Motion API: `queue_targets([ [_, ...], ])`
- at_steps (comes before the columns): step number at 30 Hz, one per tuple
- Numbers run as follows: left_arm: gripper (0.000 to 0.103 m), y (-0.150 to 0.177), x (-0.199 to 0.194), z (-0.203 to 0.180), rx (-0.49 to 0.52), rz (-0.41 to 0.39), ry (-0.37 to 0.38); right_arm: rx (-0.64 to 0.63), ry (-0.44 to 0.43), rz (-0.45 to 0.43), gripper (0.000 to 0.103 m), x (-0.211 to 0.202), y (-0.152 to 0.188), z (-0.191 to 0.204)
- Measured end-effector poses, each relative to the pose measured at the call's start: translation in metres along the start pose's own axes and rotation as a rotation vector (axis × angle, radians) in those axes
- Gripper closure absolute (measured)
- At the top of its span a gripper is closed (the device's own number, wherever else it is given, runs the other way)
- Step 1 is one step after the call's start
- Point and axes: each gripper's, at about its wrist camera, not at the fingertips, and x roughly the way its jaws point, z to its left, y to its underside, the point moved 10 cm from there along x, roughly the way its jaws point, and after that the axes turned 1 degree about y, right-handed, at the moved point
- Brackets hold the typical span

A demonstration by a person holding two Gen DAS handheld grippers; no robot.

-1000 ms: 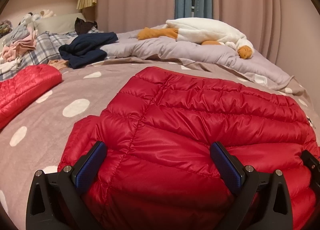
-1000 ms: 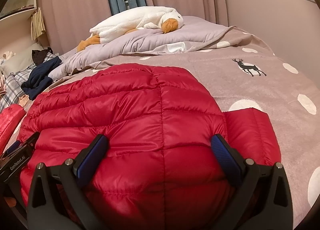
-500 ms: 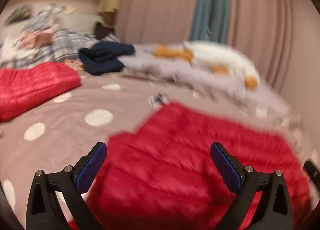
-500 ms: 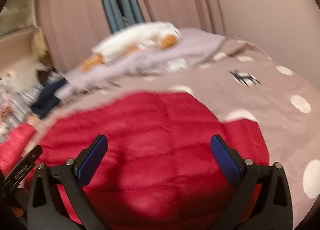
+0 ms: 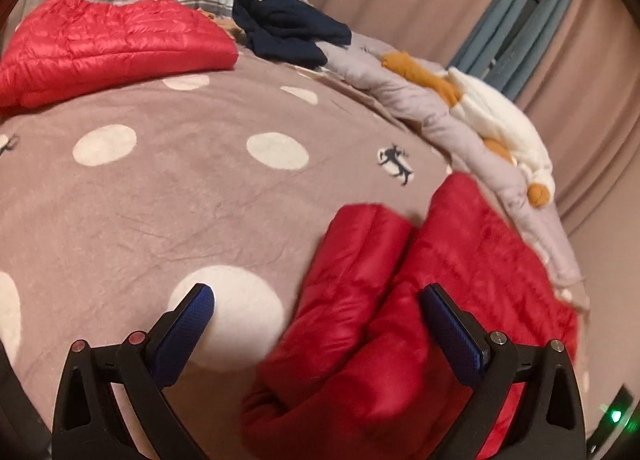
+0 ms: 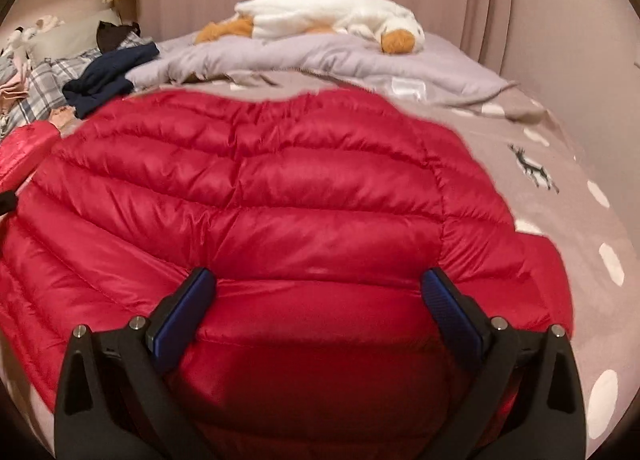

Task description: Fold large clothes

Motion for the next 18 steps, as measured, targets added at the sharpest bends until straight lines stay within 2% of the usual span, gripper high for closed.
queue_targets([
  [3,0.001,0.011,0.0,0.001,0.055,0.011,-0.012,-0.029,0.022,0.024,0.0,0.013,0.002,0.003],
  [6,0.001,0.023,0.001,0.0,0.083,0.047,0.016,-0.045,0.039,0.012,0.0,0.014,0.002,0.004],
  [11,0.001,0.043,0.004,0.001,-0.003,0.167,0.067,-0.029,0.031,-0.036,0.0,0.0,0.0,0.002],
  [15,0.001,0.055,-0.003,-0.004,0.005,0.194,0.067,0.033,-0.006,-0.08,0.0,-0.024,-0.001,-0.005],
  [18,0.001,0.062,-0.009,-0.007,0.004,0.194,0.072,0.077,0.002,-0.127,0.0,-0.044,0.0,-0.022],
])
